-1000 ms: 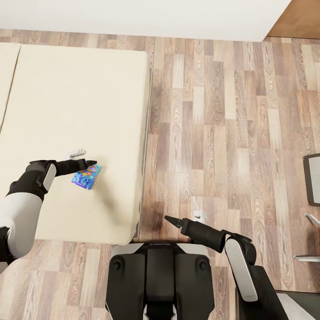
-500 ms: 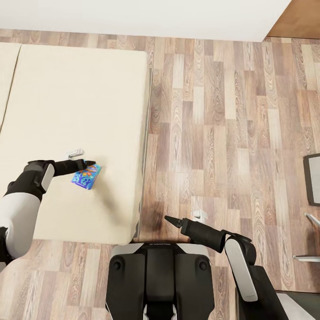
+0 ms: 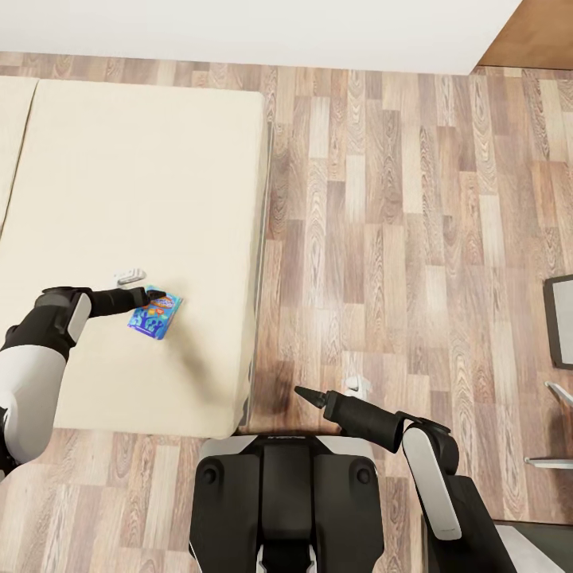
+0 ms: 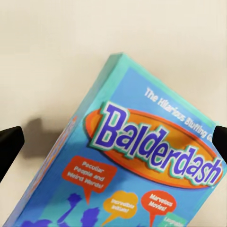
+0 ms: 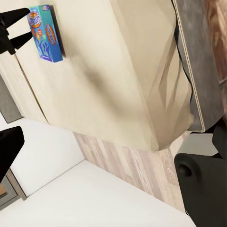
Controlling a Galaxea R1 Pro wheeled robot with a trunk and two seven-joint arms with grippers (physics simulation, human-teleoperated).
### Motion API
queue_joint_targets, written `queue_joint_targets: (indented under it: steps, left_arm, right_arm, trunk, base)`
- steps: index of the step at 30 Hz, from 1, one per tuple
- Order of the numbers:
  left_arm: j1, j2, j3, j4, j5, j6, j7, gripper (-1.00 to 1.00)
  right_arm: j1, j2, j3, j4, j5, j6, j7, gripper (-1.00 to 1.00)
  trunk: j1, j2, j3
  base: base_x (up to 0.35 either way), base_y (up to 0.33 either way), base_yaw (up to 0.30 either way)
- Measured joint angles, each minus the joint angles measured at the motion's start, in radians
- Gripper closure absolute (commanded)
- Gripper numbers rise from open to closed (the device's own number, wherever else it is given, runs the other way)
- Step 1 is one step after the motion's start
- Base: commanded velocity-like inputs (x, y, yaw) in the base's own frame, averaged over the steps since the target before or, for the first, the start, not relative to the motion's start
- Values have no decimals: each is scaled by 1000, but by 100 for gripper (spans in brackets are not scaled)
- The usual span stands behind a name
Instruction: Put all the toys in the child's room - the three board games (two on the bed and one on the table), the two jigsaw puzzles on the table, and the tennis ball on the table - inside the toy box on the table in the child's room.
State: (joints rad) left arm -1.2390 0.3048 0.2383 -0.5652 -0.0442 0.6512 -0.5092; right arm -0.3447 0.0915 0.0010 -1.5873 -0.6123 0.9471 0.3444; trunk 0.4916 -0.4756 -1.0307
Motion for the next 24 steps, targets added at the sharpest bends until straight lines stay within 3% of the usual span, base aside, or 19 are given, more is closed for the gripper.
queue_joint_targets:
  steps: [20, 24]
  left_arm:
    - [0, -2, -7, 17, -5, 69, 2, -100]
    - [-1, -2, -8, 31, 11, 79, 1, -100]
  right_arm:
    - [0, 0, 0, 0, 0, 0, 0, -100]
    - [0, 0, 0, 0, 0, 0, 0, -100]
  trunk:
    - [0, 0, 0]
    - [0, 0, 0]
  base:
    - [0, 0, 0]
    - [0, 0, 0]
